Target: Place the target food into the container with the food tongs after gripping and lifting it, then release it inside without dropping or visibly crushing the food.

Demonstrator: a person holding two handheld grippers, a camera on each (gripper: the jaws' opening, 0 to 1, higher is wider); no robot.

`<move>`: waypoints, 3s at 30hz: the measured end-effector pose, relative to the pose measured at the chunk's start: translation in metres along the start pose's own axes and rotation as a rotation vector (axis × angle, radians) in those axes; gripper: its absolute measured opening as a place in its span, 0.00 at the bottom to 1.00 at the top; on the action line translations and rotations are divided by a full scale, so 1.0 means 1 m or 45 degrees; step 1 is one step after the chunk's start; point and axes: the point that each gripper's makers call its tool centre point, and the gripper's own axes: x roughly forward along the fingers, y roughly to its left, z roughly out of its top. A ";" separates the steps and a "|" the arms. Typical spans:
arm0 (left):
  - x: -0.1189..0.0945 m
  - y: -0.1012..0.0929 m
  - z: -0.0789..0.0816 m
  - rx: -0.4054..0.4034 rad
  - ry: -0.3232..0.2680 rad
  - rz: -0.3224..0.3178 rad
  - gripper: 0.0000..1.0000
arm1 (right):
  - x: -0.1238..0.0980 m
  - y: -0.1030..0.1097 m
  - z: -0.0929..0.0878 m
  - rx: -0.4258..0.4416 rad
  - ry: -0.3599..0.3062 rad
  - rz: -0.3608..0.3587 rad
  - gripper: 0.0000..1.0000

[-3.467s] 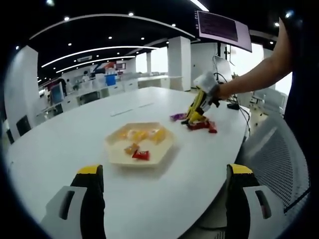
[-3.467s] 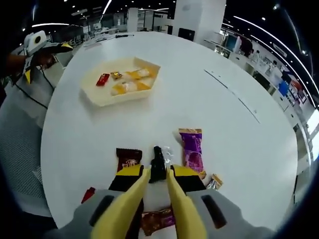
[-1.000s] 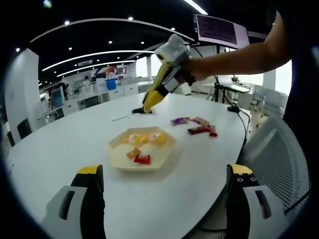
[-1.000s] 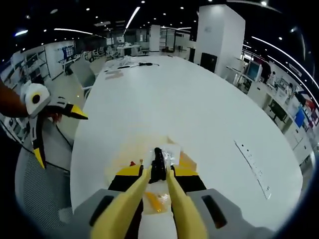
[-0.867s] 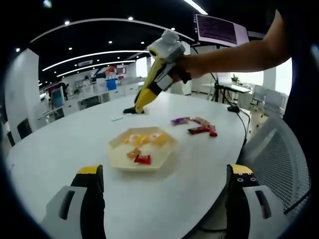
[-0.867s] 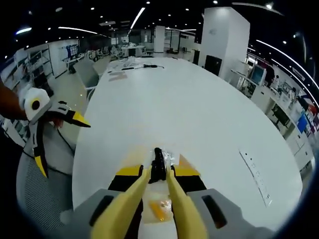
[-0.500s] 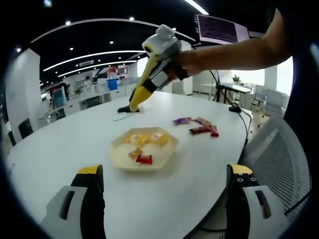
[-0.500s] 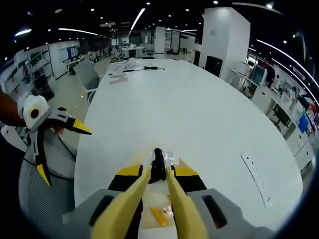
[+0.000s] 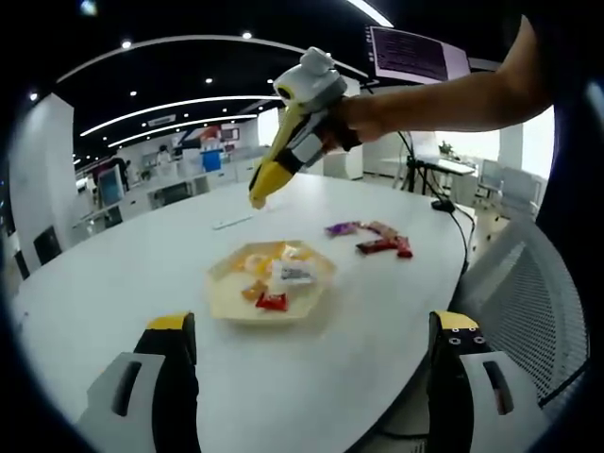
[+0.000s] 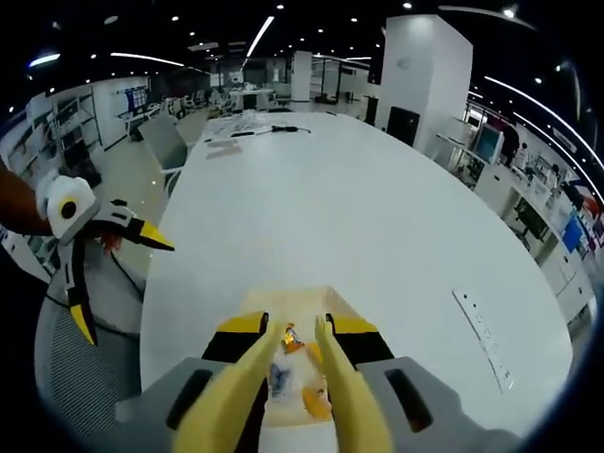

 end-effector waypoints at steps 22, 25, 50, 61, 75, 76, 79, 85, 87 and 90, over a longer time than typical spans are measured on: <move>0.001 -0.002 -0.001 0.006 0.007 -0.010 0.99 | -0.048 -0.020 -0.015 -0.029 -0.075 -0.057 0.24; 0.001 -0.002 -0.001 0.006 0.009 -0.012 0.99 | -0.057 -0.022 -0.021 -0.023 -0.083 -0.060 0.25; 0.002 -0.003 -0.004 0.005 0.027 -0.015 0.99 | -0.125 -0.060 -0.090 0.024 -0.123 -0.183 0.27; 0.002 -0.004 -0.006 0.007 0.040 -0.019 0.99 | -0.149 -0.084 -0.125 0.096 -0.118 -0.282 0.27; 0.002 -0.003 -0.005 -0.001 0.038 -0.018 0.99 | -0.179 -0.107 -0.164 0.210 -0.099 -0.419 0.26; 0.002 -0.004 -0.005 -0.002 0.038 -0.017 0.99 | -0.180 -0.109 -0.166 0.223 -0.098 -0.429 0.26; 0.002 -0.004 -0.005 -0.001 0.039 -0.016 0.99 | -0.181 -0.110 -0.171 0.236 -0.091 -0.436 0.26; 0.002 -0.003 -0.006 -0.002 0.041 -0.016 0.99 | -0.180 -0.112 -0.184 0.260 -0.073 -0.466 0.27; 0.002 -0.003 -0.006 -0.002 0.043 -0.016 0.99 | -0.179 -0.112 -0.187 0.268 -0.070 -0.475 0.27; 0.002 -0.004 -0.007 -0.001 0.046 -0.019 0.99 | -0.177 -0.112 -0.192 0.287 -0.065 -0.491 0.27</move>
